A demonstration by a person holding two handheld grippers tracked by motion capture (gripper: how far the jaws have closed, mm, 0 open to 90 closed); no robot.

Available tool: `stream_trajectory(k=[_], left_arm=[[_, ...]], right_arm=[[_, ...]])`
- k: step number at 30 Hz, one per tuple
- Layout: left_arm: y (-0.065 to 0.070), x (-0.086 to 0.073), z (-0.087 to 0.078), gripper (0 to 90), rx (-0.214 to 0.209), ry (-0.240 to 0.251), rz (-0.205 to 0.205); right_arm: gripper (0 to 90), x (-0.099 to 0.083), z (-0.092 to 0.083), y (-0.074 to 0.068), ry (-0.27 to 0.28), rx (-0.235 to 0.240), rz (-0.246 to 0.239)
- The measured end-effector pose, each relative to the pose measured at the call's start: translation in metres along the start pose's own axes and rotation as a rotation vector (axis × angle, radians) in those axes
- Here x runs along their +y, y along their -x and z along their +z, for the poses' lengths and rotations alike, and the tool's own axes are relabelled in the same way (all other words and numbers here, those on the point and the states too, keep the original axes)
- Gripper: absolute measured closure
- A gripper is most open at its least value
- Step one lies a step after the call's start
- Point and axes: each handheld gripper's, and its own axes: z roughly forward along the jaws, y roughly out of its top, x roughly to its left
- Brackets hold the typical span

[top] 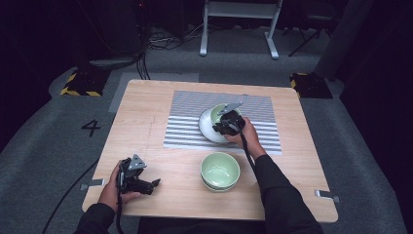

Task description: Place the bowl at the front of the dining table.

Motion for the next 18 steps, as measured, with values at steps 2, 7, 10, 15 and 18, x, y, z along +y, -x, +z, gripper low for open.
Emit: stream_trajectory(k=[2, 7, 10, 15, 18], left_arm=[[0.0000, 0.0000, 0.0000, 0.2, 0.000, 0.000, 0.000], [0.0003, -0.0002, 0.0001, 0.2, 0.002, 0.003, -0.002], [0.0003, -0.0002, -0.0001, 0.3, 0.003, 0.001, -0.004], [0.0004, -0.0003, -0.0002, 0.3, 0.003, 0.001, -0.005], [0.0003, -0.0003, -0.0002, 0.3, 0.003, 0.001, -0.005]], right_arm=[[79.7, -0.0001, -0.0004, 0.0002, -0.001, 0.002, 0.003], [78.6, -0.0002, -0.0032, -0.0001, 0.005, 0.010, 0.007], [76.2, -0.0007, -0.0039, -0.0002, 0.002, 0.010, 0.010], [69.5, -0.0009, -0.0043, -0.0005, -0.011, 0.019, 0.011], [64.9, -0.0007, -0.0043, -0.0004, -0.010, 0.011, 0.013]])
